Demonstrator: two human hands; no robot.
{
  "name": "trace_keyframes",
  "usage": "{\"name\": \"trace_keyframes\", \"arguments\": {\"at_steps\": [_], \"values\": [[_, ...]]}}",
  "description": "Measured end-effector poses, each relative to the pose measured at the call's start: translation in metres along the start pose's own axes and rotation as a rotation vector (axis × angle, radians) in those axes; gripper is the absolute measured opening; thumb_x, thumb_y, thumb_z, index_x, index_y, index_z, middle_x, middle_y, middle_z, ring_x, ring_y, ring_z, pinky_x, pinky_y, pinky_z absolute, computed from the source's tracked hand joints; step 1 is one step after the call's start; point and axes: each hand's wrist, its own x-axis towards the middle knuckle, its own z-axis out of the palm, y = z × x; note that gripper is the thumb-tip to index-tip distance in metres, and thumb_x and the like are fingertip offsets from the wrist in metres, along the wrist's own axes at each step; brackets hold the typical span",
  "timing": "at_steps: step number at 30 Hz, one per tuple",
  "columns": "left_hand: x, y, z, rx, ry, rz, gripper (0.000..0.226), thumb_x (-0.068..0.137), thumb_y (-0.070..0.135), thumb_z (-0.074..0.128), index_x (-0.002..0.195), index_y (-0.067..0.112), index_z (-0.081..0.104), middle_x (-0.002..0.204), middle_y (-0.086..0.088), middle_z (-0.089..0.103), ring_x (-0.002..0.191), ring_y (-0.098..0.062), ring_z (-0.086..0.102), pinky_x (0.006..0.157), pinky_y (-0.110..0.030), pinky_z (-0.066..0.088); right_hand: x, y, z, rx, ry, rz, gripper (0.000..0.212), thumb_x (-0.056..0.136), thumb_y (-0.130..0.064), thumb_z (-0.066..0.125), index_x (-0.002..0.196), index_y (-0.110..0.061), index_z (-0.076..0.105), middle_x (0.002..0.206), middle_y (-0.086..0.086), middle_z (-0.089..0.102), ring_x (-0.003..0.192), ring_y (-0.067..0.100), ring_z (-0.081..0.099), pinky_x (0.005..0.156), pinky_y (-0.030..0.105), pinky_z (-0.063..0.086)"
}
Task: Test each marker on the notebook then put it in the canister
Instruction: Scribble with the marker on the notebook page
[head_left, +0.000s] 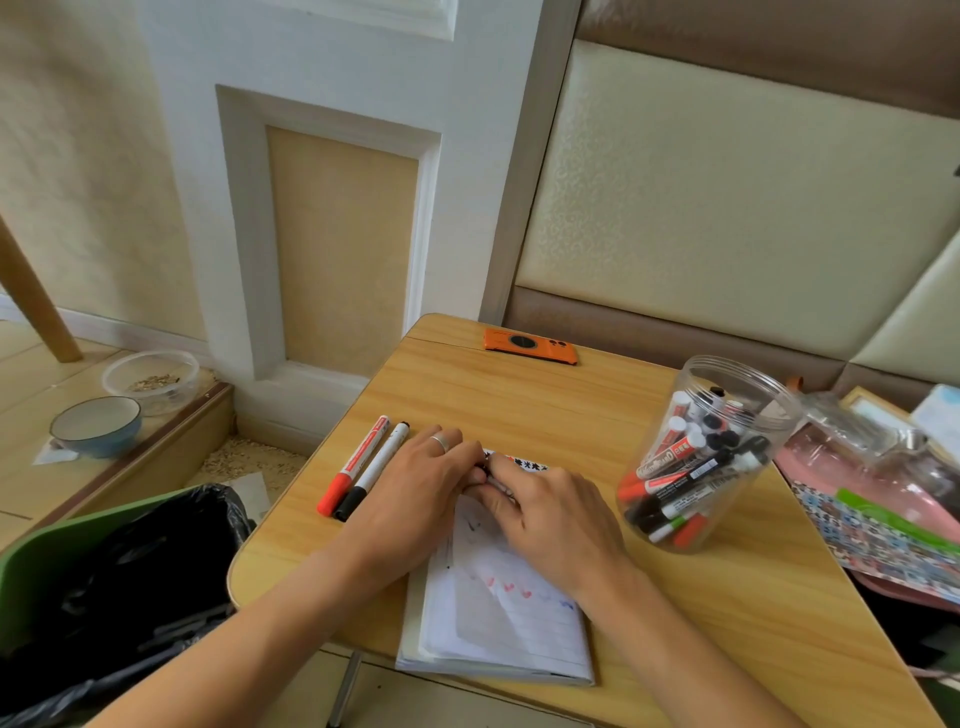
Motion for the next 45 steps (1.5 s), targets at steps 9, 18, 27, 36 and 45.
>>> {"name": "trace_keyframes", "arguments": {"at_steps": [9, 18, 27, 36, 45], "values": [[-0.009, -0.009, 0.006, 0.193, -0.089, -0.055, 0.015, 0.092, 0.043, 0.049, 0.090, 0.028, 0.051, 0.102, 0.009, 0.047, 0.092, -0.014, 0.042, 0.081, -0.028, 0.033, 0.003, 0.010, 0.000, 0.132, 0.025, 0.286, 0.005, 0.105, -0.025, 0.037, 0.102, -0.022, 0.036, 0.074, -0.001, 0.052, 0.063, 0.023, 0.053, 0.052, 0.037, 0.033], [-0.006, -0.001, 0.001, 0.095, -0.348, 0.098, 0.041, 0.090, 0.009, 0.050, 0.122, 0.036, 0.050, 0.138, 0.011, 0.047, 0.127, -0.012, 0.042, 0.106, -0.032, 0.035, 0.011, 0.031, -0.004, 0.686, 0.207, 0.464, 0.018, 0.102, -0.013, 0.059, 0.103, -0.030, 0.054, 0.091, 0.004, 0.067, 0.054, 0.016, 0.064, 0.054, 0.035, 0.056], [-0.002, 0.003, -0.002, 0.085, -0.480, 0.127, 0.057, 0.094, 0.022, 0.034, 0.142, 0.050, 0.045, 0.144, 0.012, 0.044, 0.133, -0.010, 0.035, 0.110, -0.036, 0.030, 0.018, 0.037, -0.004, 1.301, 0.169, 0.678, 0.019, 0.102, -0.006, 0.058, 0.115, -0.015, 0.068, 0.083, 0.009, 0.067, 0.054, 0.015, 0.054, 0.048, 0.026, 0.047], [-0.014, 0.013, 0.006, 0.120, -0.437, 0.106, 0.048, 0.097, 0.067, 0.034, 0.142, 0.051, 0.034, 0.142, 0.009, 0.035, 0.137, -0.011, 0.028, 0.115, -0.042, 0.022, 0.023, 0.032, 0.002, 1.155, 0.162, 0.744, 0.006, 0.099, -0.014, 0.059, 0.103, -0.010, 0.062, 0.070, 0.010, 0.062, 0.050, 0.021, 0.054, 0.041, 0.026, 0.034], [-0.014, 0.012, 0.004, 0.118, -0.486, 0.144, 0.048, 0.100, 0.064, 0.031, 0.147, 0.053, 0.032, 0.154, 0.019, 0.032, 0.136, -0.012, 0.027, 0.113, -0.046, 0.022, 0.024, 0.039, 0.012, 0.967, 0.122, 0.738, 0.015, 0.095, -0.018, 0.068, 0.088, -0.011, 0.057, 0.060, 0.007, 0.062, 0.039, 0.025, 0.055, 0.037, 0.025, 0.040]]}}
